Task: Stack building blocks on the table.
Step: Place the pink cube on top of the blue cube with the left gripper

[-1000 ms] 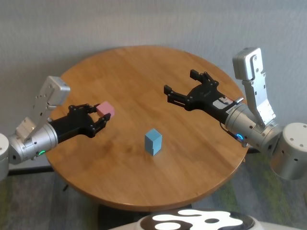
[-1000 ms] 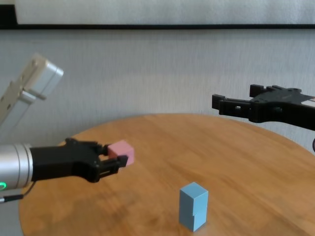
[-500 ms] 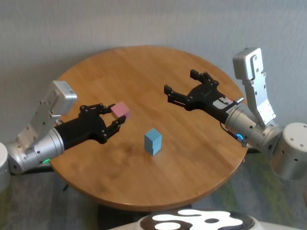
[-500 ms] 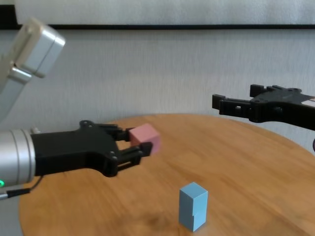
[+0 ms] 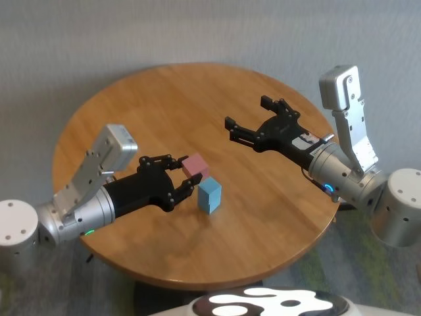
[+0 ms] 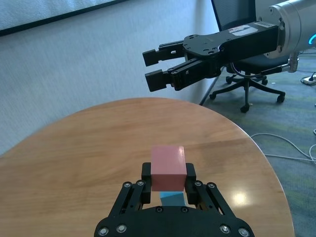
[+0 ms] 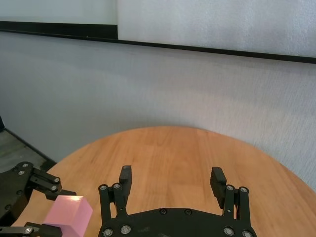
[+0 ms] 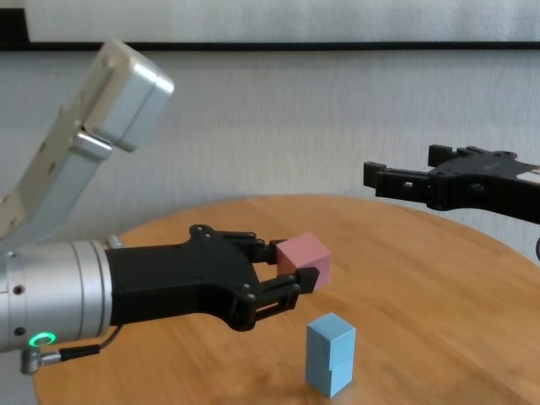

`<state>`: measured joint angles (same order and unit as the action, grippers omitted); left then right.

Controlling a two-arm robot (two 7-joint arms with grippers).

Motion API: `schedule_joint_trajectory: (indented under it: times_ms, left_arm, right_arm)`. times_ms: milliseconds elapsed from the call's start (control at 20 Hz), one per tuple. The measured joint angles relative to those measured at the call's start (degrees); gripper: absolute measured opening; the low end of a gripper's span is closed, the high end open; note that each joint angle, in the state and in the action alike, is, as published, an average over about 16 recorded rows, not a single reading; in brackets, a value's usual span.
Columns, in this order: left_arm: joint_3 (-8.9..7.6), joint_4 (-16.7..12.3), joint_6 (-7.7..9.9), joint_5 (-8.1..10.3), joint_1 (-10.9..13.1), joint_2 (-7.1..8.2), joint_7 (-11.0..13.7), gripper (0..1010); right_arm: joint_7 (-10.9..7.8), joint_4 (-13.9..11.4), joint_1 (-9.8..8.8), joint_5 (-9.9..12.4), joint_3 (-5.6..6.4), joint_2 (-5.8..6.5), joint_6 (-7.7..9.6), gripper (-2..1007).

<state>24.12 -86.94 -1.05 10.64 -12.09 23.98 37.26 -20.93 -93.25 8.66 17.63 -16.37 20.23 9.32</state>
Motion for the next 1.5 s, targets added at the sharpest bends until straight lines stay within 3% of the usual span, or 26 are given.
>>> schedule_joint_trajectory:
  times_ms: [800, 1500]
  left_arm:
    - [5.69, 4.6, 3.43, -0.5, -5.7, -0.42, 1.7, 400]
    - [7.17, 8.9, 2.55, 1.6, -8.0, -1.25, 1.2, 400]
  right_arm:
    - [0.0, 0.0, 0.0, 0.0, 0.0, 0.0, 0.0, 1005]
    - [0.0, 0.0, 0.0, 0.0, 0.0, 0.0, 0.0, 1005]
